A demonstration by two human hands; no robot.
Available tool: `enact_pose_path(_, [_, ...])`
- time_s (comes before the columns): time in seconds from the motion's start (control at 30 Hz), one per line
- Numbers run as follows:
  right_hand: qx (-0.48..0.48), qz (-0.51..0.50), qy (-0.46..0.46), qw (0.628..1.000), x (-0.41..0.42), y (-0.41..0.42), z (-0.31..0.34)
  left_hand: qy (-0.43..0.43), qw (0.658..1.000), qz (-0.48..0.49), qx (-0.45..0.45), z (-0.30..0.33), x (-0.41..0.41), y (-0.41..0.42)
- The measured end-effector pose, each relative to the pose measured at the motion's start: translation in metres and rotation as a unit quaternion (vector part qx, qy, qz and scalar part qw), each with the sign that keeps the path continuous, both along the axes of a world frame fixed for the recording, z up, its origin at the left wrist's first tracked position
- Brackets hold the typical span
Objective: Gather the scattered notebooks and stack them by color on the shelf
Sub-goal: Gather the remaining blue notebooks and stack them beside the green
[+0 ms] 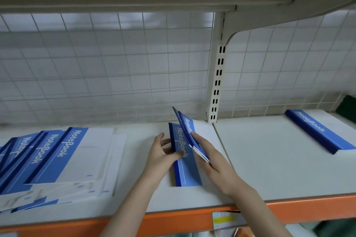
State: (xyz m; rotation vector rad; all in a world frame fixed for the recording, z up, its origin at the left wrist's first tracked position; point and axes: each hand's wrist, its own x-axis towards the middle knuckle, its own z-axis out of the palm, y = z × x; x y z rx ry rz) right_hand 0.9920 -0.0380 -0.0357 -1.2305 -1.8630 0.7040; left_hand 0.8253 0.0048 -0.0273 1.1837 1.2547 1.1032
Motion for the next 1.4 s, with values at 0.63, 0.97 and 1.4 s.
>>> enact_pose_path(0.63, [0.039,0.037,-0.179,0.982,-0.011,-0.001,0.003,-0.090,0.992,-0.056,-0.066,0.006,-0.002,-0.001])
enact_pose_path(0.97, [0.020,-0.222,0.098,0.970,0.003,0.007,0.000,-0.064,0.995,-0.042,0.064,0.008,-0.004,-0.006])
enact_pose_path(1.4, [0.052,-0.061,0.339,0.938,-0.010,0.007,0.022,-0.078,0.959,0.046,0.269,0.008,-0.005,-0.009])
